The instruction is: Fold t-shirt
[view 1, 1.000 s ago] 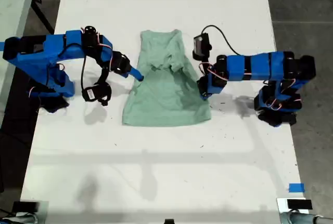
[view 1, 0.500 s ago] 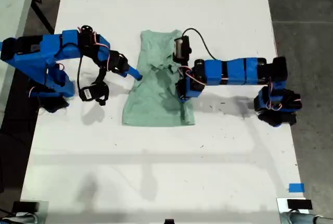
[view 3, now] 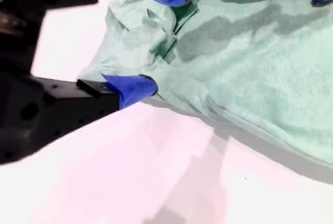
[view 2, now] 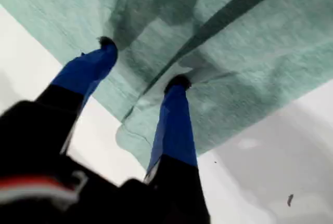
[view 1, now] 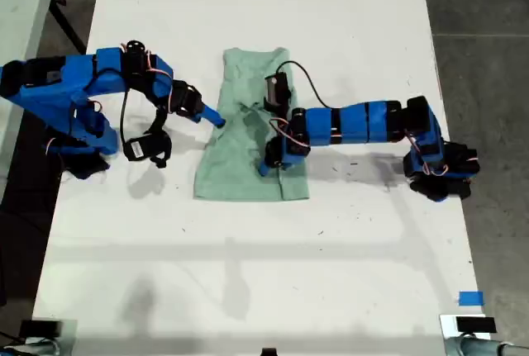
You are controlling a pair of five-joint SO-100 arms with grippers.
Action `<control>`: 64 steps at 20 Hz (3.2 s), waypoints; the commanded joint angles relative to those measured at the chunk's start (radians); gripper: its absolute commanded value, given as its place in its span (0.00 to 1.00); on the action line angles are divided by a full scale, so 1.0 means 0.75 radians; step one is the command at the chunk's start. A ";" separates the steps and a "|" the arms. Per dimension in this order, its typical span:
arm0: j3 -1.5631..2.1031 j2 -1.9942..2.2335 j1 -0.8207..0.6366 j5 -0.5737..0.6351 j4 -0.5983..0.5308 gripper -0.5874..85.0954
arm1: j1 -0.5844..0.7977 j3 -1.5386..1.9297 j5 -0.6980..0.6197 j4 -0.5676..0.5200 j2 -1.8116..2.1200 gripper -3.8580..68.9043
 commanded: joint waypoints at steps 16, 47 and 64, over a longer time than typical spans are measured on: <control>0.307 0.051 0.374 -0.460 -0.178 0.34 | 0.153 0.108 -0.155 0.411 0.589 0.33; 0.129 -0.194 0.264 -0.552 -0.070 0.01 | 0.137 0.256 -0.121 0.352 0.638 0.29; -0.990 -1.182 0.432 -0.417 -0.074 0.27 | 0.117 0.280 -0.100 0.354 0.640 0.29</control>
